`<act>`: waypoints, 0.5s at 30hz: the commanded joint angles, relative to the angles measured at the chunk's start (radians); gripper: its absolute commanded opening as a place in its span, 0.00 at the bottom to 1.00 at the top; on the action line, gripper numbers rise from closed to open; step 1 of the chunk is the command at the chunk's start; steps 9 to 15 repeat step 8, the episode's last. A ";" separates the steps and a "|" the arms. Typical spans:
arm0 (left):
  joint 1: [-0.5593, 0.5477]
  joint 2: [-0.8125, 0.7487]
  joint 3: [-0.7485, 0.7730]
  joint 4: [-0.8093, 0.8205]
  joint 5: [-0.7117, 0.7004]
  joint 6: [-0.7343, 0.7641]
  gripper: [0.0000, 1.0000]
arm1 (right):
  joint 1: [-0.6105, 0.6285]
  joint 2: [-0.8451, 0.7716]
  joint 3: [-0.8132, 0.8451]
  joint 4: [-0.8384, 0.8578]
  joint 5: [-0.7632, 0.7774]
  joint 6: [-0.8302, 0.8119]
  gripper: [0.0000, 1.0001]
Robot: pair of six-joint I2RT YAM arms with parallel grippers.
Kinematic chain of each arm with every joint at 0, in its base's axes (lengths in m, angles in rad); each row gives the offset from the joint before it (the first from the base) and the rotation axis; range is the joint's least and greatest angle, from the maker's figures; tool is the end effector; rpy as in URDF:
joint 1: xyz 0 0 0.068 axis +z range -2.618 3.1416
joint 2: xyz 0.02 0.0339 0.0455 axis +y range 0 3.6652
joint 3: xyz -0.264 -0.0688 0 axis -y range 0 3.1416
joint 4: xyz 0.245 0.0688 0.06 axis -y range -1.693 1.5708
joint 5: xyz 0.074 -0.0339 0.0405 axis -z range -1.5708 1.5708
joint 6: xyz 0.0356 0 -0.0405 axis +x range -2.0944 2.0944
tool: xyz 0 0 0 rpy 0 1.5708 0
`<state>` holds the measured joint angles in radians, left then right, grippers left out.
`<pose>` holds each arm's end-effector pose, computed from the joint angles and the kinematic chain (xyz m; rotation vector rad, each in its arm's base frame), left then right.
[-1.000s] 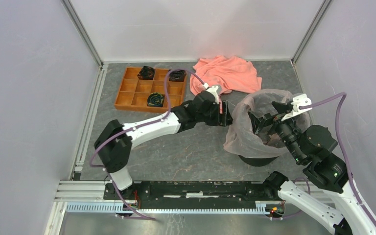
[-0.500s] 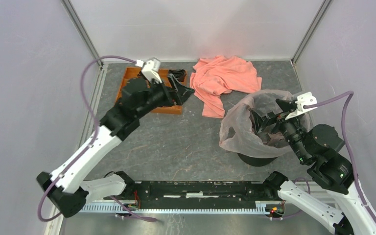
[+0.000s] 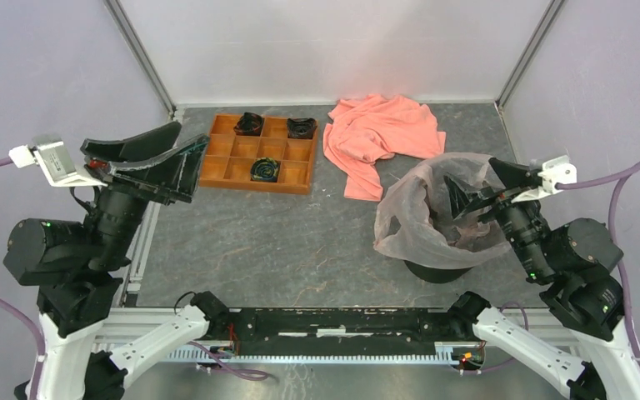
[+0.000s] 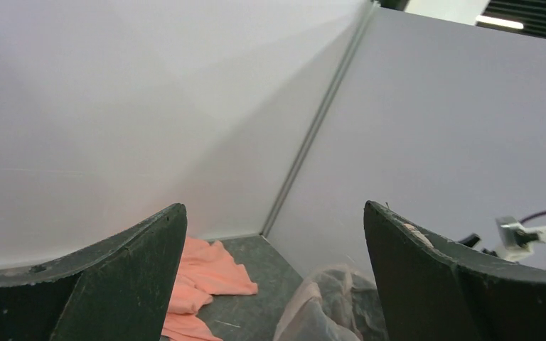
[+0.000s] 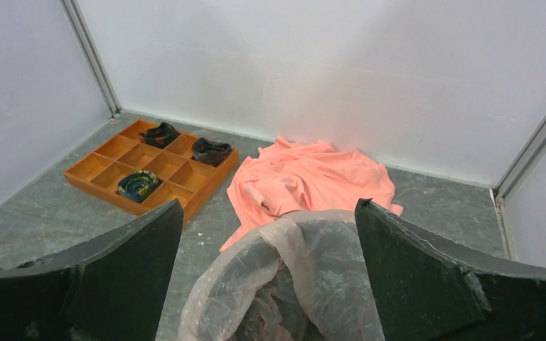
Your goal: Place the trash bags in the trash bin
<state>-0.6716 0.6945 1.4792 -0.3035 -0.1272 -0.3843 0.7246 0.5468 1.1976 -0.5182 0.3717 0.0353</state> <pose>0.0380 -0.0245 0.5486 0.0442 1.1340 -0.8762 0.0530 0.0296 0.4611 -0.1934 1.4441 0.3547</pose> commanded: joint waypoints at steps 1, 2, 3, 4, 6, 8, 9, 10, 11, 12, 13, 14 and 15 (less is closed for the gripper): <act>-0.003 0.009 -0.046 -0.036 -0.123 0.090 1.00 | 0.001 -0.042 -0.007 0.087 0.039 -0.006 0.98; -0.004 0.007 -0.051 -0.037 -0.131 0.089 1.00 | 0.002 -0.054 -0.022 0.103 0.045 -0.005 0.98; -0.003 0.007 -0.054 -0.039 -0.136 0.089 1.00 | 0.002 -0.064 -0.034 0.116 0.047 -0.003 0.98; -0.004 0.009 -0.058 -0.039 -0.137 0.088 1.00 | 0.002 -0.077 -0.043 0.121 0.047 0.002 0.98; -0.003 0.010 -0.061 -0.038 -0.139 0.084 1.00 | 0.002 -0.088 -0.074 0.136 0.005 -0.015 0.98; -0.003 0.011 -0.065 -0.032 -0.140 0.079 1.00 | 0.002 -0.080 -0.064 0.121 0.007 -0.026 0.98; -0.003 0.011 -0.065 -0.032 -0.140 0.079 1.00 | 0.002 -0.080 -0.064 0.121 0.007 -0.026 0.98; -0.003 0.011 -0.065 -0.032 -0.140 0.079 1.00 | 0.002 -0.080 -0.064 0.121 0.007 -0.026 0.98; -0.003 0.011 -0.065 -0.032 -0.140 0.079 1.00 | 0.002 -0.080 -0.064 0.121 0.007 -0.026 0.98; -0.003 0.011 -0.065 -0.032 -0.140 0.079 1.00 | 0.002 -0.080 -0.064 0.121 0.007 -0.026 0.98; -0.003 0.011 -0.065 -0.032 -0.140 0.079 1.00 | 0.002 -0.080 -0.064 0.121 0.007 -0.026 0.98; -0.003 0.011 -0.065 -0.032 -0.140 0.079 1.00 | 0.002 -0.080 -0.064 0.121 0.007 -0.026 0.98; -0.003 0.011 -0.065 -0.032 -0.140 0.079 1.00 | 0.002 -0.080 -0.064 0.121 0.007 -0.026 0.98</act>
